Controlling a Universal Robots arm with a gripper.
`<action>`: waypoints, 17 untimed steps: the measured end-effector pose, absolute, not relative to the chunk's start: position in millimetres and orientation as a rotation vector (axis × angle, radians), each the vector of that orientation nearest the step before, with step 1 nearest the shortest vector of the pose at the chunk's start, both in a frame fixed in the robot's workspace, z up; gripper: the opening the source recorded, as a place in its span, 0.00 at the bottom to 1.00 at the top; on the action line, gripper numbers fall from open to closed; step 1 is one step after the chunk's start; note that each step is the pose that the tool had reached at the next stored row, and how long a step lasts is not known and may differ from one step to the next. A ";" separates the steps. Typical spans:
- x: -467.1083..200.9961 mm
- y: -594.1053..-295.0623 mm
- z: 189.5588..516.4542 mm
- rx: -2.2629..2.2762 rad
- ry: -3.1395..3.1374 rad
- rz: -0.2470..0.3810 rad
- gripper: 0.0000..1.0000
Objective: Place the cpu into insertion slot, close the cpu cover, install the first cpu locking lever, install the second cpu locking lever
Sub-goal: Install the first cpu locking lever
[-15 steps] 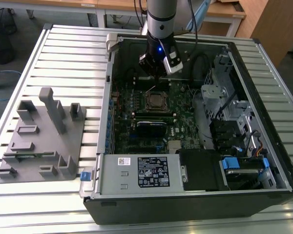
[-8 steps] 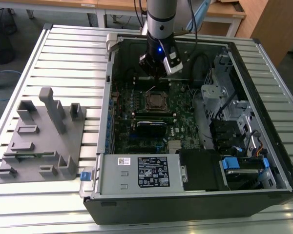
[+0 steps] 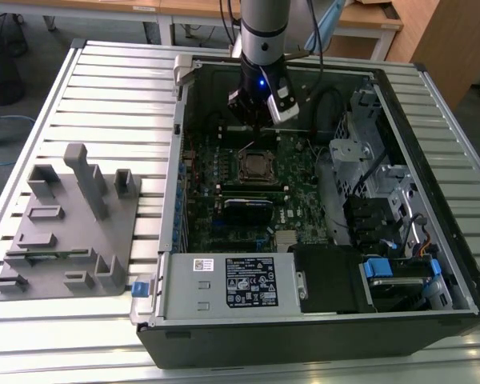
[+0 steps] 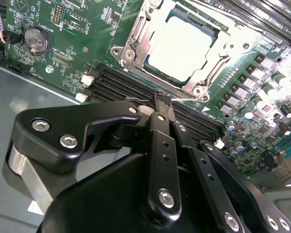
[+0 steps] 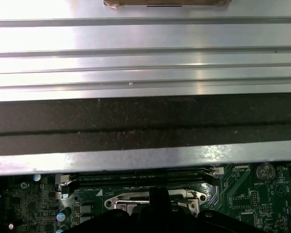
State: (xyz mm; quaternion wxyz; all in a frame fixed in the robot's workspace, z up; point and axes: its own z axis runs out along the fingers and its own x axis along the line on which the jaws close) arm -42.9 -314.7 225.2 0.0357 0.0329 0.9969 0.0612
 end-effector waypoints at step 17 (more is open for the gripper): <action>-43.5 -309.9 218.7 0.101 3.062 0.188 0.11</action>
